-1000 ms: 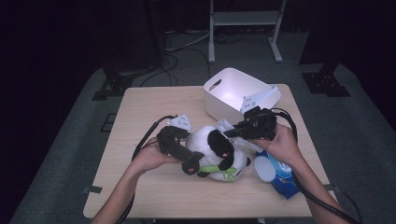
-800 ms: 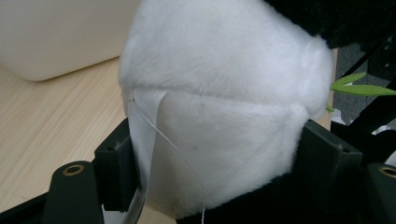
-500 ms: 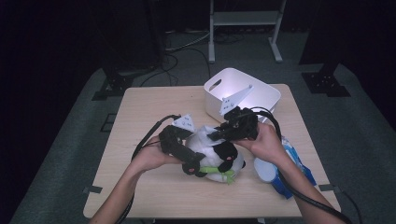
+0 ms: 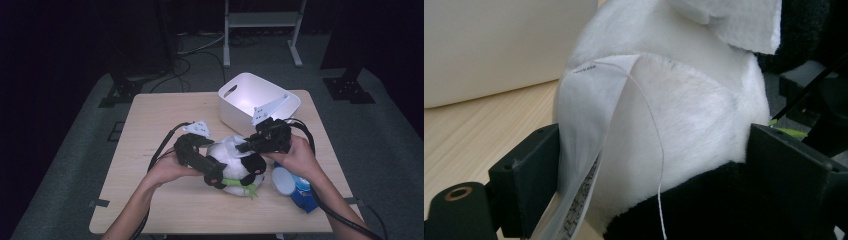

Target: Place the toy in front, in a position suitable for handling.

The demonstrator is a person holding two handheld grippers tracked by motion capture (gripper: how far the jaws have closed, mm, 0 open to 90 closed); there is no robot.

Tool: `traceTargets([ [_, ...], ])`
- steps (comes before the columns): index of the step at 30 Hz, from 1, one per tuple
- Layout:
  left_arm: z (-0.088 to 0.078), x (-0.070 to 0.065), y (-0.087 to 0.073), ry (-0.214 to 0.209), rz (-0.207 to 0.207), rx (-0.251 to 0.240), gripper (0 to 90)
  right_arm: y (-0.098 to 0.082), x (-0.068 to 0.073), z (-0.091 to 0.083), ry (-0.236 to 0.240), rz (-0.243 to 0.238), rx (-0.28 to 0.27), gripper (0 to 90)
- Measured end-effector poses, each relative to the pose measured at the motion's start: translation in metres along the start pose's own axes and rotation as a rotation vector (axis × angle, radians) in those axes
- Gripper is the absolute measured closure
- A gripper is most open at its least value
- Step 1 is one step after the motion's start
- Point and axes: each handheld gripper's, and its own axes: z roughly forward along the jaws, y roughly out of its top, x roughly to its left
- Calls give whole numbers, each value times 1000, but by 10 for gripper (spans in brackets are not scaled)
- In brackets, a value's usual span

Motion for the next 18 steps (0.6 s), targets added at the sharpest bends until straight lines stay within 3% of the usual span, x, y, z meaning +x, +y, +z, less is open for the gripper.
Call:
traceTargets([
  [3, 5, -3, 2, 17, -3, -8, 132, 1, 1, -4, -19, 4, 11, 831],
  [6, 7, -3, 5, 16, 2, -5, 134, 8, 6, -6, -40, -22, 12, 829],
  [13, 13, -11, 16, 14, 42, 6, 134, 32, 15, 8, -28, -84, 30, 828],
  [18, 12, -11, 18, 0, 36, -1, 132, 30, 13, 13, -30, -97, 62, 829],
])
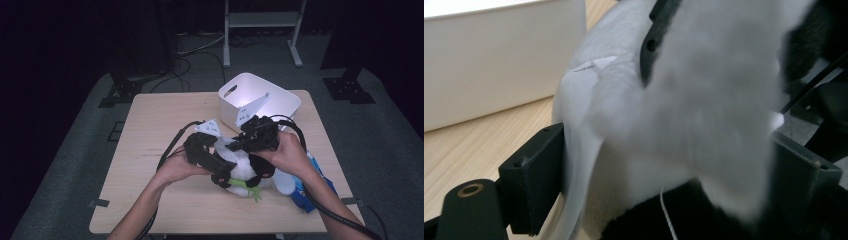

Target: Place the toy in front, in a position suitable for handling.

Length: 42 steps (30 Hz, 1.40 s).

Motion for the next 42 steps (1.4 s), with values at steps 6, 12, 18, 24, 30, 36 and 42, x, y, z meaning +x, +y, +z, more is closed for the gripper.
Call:
traceTargets([
  [6, -1, -2, 7, -17, 2, -5, 115, -11, -2, -6, 1, 36, -1, 831],
  [12, -9, -2, 11, -54, 3, -50, 101, -23, -6, -15, -14, 57, -11, 831],
  [18, -16, -4, 12, -72, 38, -69, 94, -33, -10, -24, -31, 71, -11, 830],
  [24, -13, -3, 8, -78, 50, -50, 93, -45, -14, -33, -48, 95, -16, 830],
  [30, 1, 4, -1, -104, 50, -26, 87, -53, -15, -38, -43, 108, -25, 830],
  [36, 20, 6, -9, -132, 57, 18, 87, -59, -16, -43, -40, 121, -26, 830],
  [42, 38, 3, -8, -165, 98, 22, 77, -60, -14, -43, -27, 112, -24, 830],
])
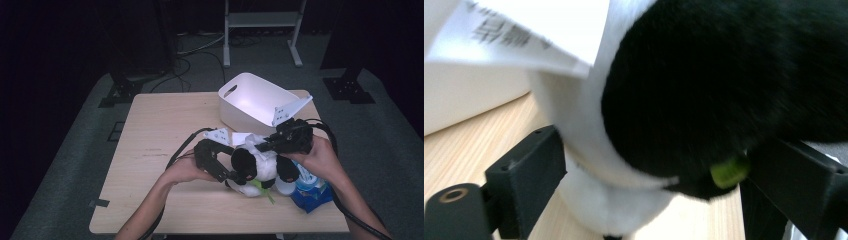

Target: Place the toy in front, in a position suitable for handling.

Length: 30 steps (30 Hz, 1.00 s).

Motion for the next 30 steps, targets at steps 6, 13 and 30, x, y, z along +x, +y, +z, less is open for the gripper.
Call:
traceTargets([
  [6, 18, 4, 2, -31, -8, -5, 20, -3, 1, 0, 10, 5, 2, 831],
  [13, 33, 8, 2, -76, -5, -38, 0, -13, -1, 1, 29, 23, 4, 835],
  [30, 8, 1, 6, -11, 34, -28, 259, -3, 5, -6, 5, 16, -38, 834],
])
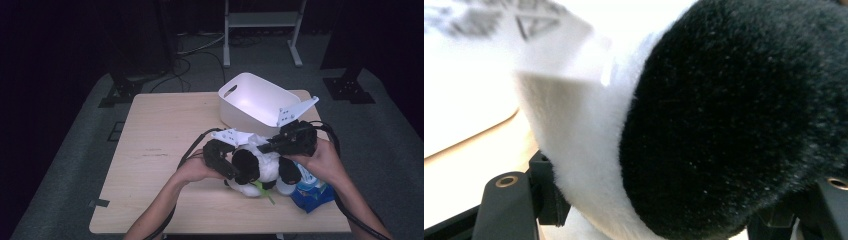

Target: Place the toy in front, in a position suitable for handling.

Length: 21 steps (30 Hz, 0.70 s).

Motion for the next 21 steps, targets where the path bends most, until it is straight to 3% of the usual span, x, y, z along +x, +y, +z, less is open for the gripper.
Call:
traceTargets([
  [4, -22, -3, 1, 65, 16, 68, 260, 15, 7, 4, -13, -34, -16, 834],
  [7, -34, -7, 1, 75, 13, 119, 259, 29, 12, 11, 7, -52, -32, 833],
  [12, -38, -12, -3, 74, 12, 156, 258, 47, 22, 31, 42, -106, -32, 833],
  [17, -26, -8, -11, 63, -1, 135, 206, 38, 20, 42, 36, -100, 29, 833],
  [21, -14, -7, -11, 60, -15, 113, 125, 22, 13, 39, 42, -60, 47, 834],
])
